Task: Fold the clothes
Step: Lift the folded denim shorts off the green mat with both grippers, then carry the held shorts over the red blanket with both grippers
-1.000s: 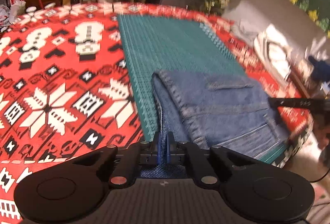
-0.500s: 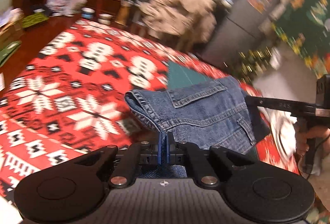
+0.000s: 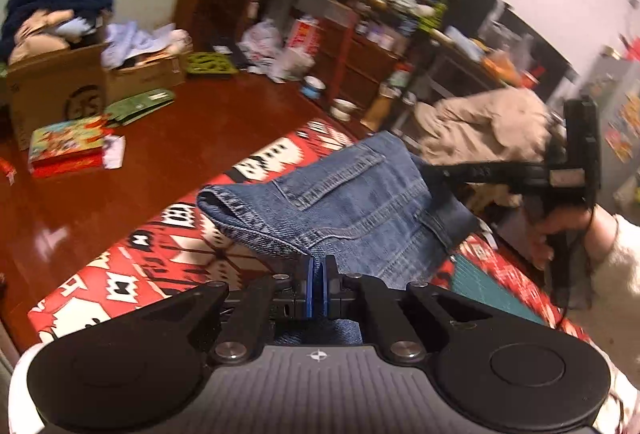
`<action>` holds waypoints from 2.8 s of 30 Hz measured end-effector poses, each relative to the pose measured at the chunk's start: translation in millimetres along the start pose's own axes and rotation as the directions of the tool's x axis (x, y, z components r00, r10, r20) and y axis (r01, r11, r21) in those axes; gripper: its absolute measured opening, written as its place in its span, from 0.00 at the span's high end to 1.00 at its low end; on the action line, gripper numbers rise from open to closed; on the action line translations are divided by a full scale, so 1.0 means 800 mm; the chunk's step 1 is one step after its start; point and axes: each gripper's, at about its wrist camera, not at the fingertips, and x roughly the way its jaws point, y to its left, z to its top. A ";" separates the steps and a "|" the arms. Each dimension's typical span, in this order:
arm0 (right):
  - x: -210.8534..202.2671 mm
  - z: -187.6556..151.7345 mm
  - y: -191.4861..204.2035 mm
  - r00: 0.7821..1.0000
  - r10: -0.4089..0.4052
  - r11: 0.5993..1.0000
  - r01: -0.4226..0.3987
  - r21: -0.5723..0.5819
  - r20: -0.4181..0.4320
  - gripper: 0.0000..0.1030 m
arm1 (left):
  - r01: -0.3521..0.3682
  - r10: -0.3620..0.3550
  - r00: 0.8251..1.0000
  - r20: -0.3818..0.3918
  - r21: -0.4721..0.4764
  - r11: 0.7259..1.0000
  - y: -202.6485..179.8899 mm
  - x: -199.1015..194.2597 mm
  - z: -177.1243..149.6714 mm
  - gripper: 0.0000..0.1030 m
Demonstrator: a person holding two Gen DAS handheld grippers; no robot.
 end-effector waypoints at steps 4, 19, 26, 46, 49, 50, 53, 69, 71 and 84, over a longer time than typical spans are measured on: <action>0.064 0.046 0.008 0.999 0.038 0.997 -0.040 -0.066 -0.036 0.99 | -0.027 0.027 1.000 -0.014 -0.037 0.999 0.013 0.020 0.010 0.95; 0.212 0.046 0.006 0.993 -0.001 0.999 -0.005 -0.053 -0.120 0.98 | -0.047 0.043 0.998 -0.051 -0.082 0.995 0.041 0.045 -0.004 0.95; 0.200 0.055 0.007 0.996 0.000 0.999 -0.003 -0.041 -0.093 0.99 | -0.046 0.046 0.999 -0.012 -0.073 0.996 0.043 0.030 0.004 0.95; 0.039 -0.051 0.058 1.000 0.008 0.998 -0.009 -0.056 -0.015 0.87 | -0.079 0.083 0.989 -0.119 0.038 0.996 0.090 0.010 -0.026 0.94; 0.007 -0.110 0.097 0.999 0.031 0.995 -0.033 -0.093 -0.024 0.86 | -0.062 0.080 0.987 -0.136 0.134 0.989 0.088 0.015 -0.037 0.94; 0.000 -0.128 0.108 0.999 0.038 0.994 -0.040 -0.097 -0.026 0.85 | -0.047 0.070 0.988 -0.137 0.169 0.985 0.086 0.017 -0.042 0.94; -0.014 -0.176 0.141 0.998 0.060 0.993 -0.062 -0.100 -0.025 0.80 | -0.014 0.057 0.987 -0.150 0.275 0.961 0.080 0.021 -0.055 0.94; 0.005 -0.221 0.215 0.993 0.092 0.995 -0.094 0.018 0.069 0.72 | 0.069 0.004 0.979 -0.205 0.344 0.937 0.072 0.039 -0.075 0.76; -0.003 -0.213 0.210 0.989 0.096 0.994 -0.102 0.047 0.115 0.73 | 0.087 -0.021 0.980 -0.196 0.338 0.937 0.072 0.038 -0.074 0.76; -0.031 -0.170 0.169 0.965 0.131 0.962 -0.179 0.206 0.226 0.97 | 0.198 -0.157 0.956 -0.249 0.148 0.969 0.086 0.069 -0.067 0.83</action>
